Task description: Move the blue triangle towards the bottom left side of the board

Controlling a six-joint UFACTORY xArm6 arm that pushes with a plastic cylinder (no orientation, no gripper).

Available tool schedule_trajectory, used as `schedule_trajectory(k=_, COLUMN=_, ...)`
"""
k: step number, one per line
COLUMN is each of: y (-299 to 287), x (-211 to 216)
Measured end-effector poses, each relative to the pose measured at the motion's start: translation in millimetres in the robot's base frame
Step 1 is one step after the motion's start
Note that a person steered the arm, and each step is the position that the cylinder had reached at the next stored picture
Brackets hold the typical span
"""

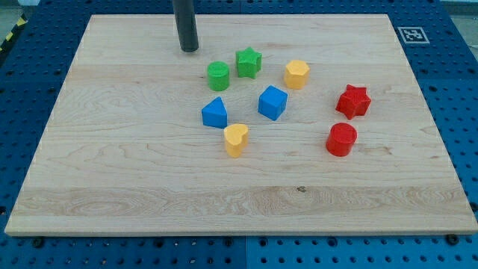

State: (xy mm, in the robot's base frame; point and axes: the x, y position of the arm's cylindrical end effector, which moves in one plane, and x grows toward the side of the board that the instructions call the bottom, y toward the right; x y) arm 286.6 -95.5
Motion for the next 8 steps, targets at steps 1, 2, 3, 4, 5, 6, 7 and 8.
schedule_trajectory(k=1, y=-1, x=0)
schedule_trajectory(k=2, y=0, x=-1)
schedule_trajectory(k=3, y=0, x=-1)
schedule_trajectory(k=4, y=-3, x=0)
schedule_trajectory(k=5, y=4, x=-3)
schedule_trajectory(k=6, y=40, x=11)
schedule_trajectory(k=7, y=32, x=64)
schedule_trajectory(k=8, y=62, x=117)
